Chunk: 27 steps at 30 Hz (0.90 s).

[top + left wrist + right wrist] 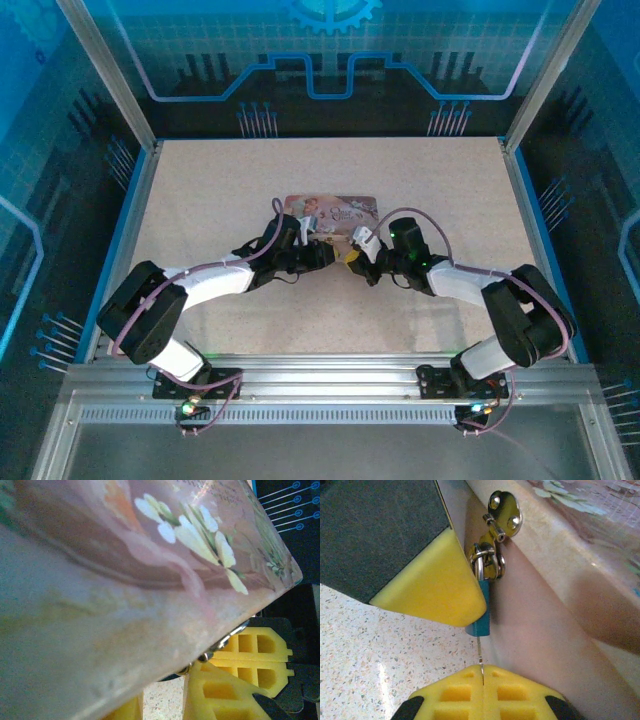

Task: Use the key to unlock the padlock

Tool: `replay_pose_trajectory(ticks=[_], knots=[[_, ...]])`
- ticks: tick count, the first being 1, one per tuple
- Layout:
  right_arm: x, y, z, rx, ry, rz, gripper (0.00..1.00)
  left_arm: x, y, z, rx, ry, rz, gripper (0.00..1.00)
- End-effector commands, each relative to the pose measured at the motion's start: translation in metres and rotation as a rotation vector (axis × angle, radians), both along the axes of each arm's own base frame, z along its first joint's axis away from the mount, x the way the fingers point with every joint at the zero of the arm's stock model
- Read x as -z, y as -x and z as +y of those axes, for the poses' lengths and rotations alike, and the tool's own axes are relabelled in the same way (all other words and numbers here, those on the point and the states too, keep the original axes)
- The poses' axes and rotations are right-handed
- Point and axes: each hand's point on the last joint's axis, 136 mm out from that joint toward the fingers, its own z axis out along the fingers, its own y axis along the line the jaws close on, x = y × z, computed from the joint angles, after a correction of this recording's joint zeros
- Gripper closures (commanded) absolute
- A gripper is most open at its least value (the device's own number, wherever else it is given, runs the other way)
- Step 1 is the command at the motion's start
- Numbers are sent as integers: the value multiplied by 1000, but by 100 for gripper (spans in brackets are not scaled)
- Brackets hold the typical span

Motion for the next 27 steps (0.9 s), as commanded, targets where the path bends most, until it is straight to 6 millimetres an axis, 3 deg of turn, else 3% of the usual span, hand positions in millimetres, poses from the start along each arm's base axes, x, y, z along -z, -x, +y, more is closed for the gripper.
replay_pose_trajectory(ticks=[1,6,16,27], knots=[[-55,-20,15,-22,-94,-166,100,-17,21,-27,168,68,-14,78],[-53,-24,19,-27,-83,-165,100,-16,22,-28,174,69,-8,78],[-67,-19,24,-68,-131,-152,100,-13,21,-28,174,65,-1,78],[-54,-24,16,-53,-117,-98,100,-14,22,-28,178,74,-2,78]])
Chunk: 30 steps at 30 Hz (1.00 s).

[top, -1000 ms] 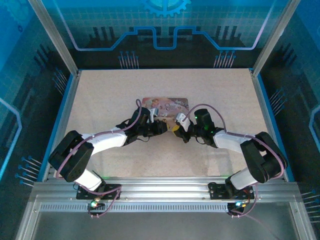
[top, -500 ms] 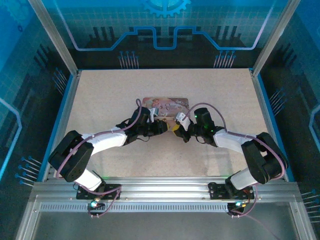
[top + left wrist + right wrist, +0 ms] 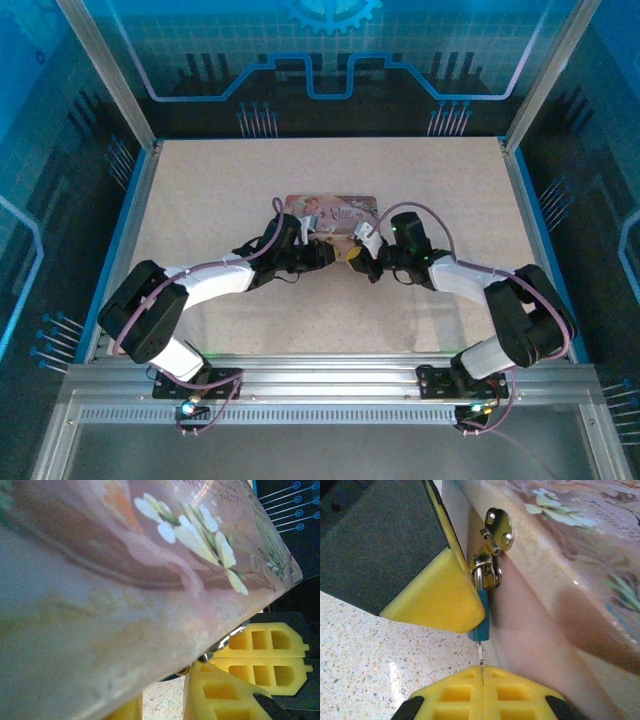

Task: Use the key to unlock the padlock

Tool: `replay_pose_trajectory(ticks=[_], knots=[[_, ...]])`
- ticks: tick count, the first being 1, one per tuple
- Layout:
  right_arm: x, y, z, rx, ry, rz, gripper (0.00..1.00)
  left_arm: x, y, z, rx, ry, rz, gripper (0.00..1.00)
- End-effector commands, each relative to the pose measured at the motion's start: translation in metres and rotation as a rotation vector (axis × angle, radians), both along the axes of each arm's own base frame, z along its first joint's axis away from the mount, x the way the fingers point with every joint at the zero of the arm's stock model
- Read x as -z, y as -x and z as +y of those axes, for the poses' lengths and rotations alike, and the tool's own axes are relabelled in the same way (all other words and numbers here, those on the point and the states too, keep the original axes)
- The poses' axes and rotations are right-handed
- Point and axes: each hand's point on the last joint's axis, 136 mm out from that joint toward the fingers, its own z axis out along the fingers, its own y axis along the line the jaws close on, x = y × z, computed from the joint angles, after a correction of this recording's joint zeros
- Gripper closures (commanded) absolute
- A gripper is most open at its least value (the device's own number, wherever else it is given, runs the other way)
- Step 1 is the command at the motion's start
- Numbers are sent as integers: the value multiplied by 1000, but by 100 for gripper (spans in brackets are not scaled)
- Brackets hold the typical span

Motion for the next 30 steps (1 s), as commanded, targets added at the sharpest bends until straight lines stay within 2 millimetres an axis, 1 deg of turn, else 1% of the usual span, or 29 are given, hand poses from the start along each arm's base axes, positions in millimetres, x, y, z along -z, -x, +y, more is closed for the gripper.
replay_pose_trajectory(ticks=[1,4,8,10,17,22,30], knots=[[-47,-24,17,-28,-102,-154,100,-15,23,-28,177,78,-3,78],[-43,-25,18,-20,-87,-160,100,-16,24,-28,177,80,-1,78],[-30,-23,20,-20,-37,-154,100,-17,22,-28,169,81,-1,78],[-25,-23,18,-5,-30,-148,100,-16,21,-27,158,80,-2,78],[-9,-17,7,41,4,-105,100,-17,11,-15,88,86,2,78],[2,-8,-3,87,9,-73,100,-19,7,-9,64,90,-2,77],[5,10,-14,123,-29,-59,100,-24,8,-5,83,102,8,77]])
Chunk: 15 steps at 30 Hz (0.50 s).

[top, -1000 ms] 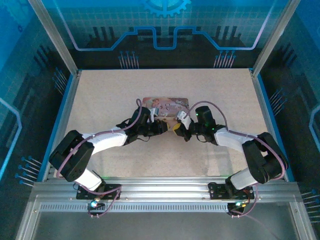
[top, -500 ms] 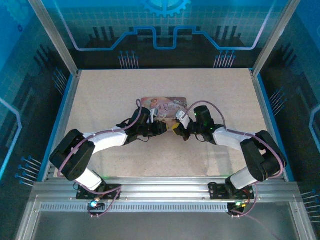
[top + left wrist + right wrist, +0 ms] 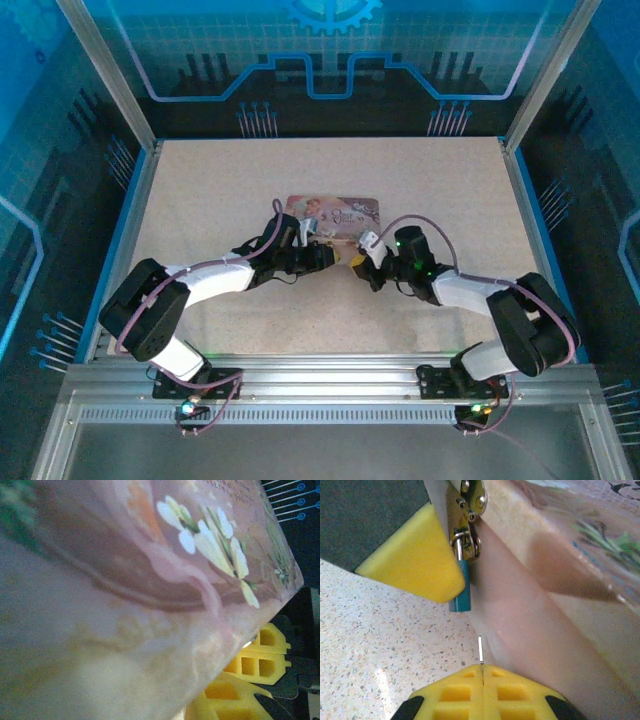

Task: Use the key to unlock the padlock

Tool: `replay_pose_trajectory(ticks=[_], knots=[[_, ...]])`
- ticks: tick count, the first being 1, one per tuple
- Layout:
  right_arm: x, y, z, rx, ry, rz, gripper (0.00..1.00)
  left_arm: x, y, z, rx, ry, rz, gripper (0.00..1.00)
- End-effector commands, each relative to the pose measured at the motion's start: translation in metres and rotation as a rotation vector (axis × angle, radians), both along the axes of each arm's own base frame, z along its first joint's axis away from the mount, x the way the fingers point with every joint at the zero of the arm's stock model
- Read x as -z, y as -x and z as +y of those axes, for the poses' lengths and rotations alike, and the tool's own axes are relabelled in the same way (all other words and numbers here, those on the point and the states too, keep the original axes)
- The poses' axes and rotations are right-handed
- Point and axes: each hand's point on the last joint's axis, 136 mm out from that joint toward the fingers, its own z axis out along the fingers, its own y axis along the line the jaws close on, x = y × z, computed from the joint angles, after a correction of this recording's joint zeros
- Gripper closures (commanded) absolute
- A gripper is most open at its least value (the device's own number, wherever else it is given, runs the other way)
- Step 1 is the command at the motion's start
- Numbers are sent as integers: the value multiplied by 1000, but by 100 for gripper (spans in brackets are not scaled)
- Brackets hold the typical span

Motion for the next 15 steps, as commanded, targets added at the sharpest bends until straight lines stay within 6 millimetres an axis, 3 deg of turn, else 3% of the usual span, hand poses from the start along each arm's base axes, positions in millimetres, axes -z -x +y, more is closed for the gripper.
replay_pose_trajectory(ticks=[1,15], knots=[[-12,0,2,15,-44,-33,100,-30,3,-5,53,79,-51,77],[-30,17,10,-43,-169,-35,100,-38,7,3,82,103,-42,77]])
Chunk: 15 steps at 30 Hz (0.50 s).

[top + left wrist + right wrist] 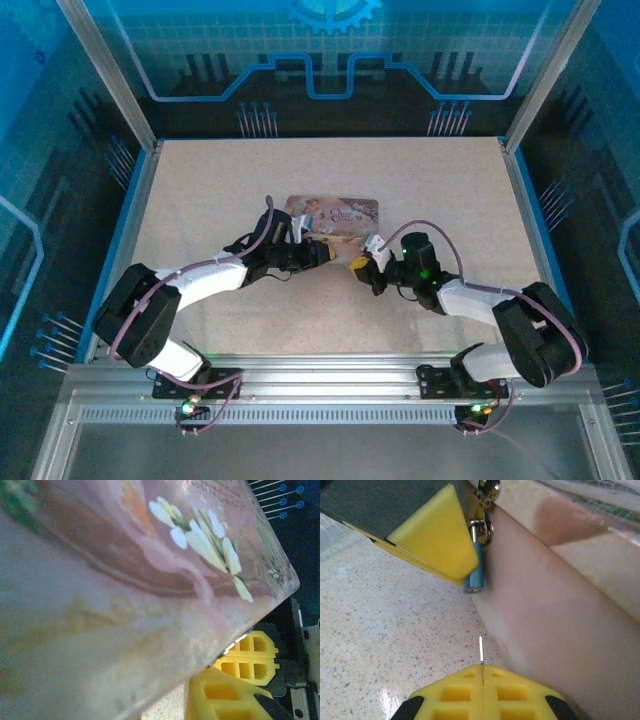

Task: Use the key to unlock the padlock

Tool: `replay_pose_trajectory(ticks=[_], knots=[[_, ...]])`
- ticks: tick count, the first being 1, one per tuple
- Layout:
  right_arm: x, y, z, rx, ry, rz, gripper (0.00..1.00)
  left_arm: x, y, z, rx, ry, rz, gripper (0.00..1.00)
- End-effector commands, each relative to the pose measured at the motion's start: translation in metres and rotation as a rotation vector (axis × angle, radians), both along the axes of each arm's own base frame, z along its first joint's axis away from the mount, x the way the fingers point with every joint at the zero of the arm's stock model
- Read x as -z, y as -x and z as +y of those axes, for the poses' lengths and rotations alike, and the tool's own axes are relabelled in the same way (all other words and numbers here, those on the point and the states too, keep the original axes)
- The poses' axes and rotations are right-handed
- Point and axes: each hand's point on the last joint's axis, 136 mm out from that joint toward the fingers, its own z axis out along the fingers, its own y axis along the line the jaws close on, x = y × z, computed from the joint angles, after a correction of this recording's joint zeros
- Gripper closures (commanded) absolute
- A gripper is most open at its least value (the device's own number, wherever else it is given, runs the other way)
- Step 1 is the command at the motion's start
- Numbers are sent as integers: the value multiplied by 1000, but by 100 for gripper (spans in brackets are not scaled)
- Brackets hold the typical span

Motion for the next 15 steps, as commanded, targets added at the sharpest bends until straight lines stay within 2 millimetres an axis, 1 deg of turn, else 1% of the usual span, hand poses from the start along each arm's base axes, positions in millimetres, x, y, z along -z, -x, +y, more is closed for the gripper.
replay_pose_trajectory(ticks=[1,8,15], knots=[[-16,4,8,-35,-68,-27,100,-22,6,-5,62,59,-51,77],[-18,3,18,-55,-66,-37,100,-23,7,-6,70,63,-45,77],[-17,-3,20,-38,-61,-50,100,-22,7,-7,73,67,-41,77]])
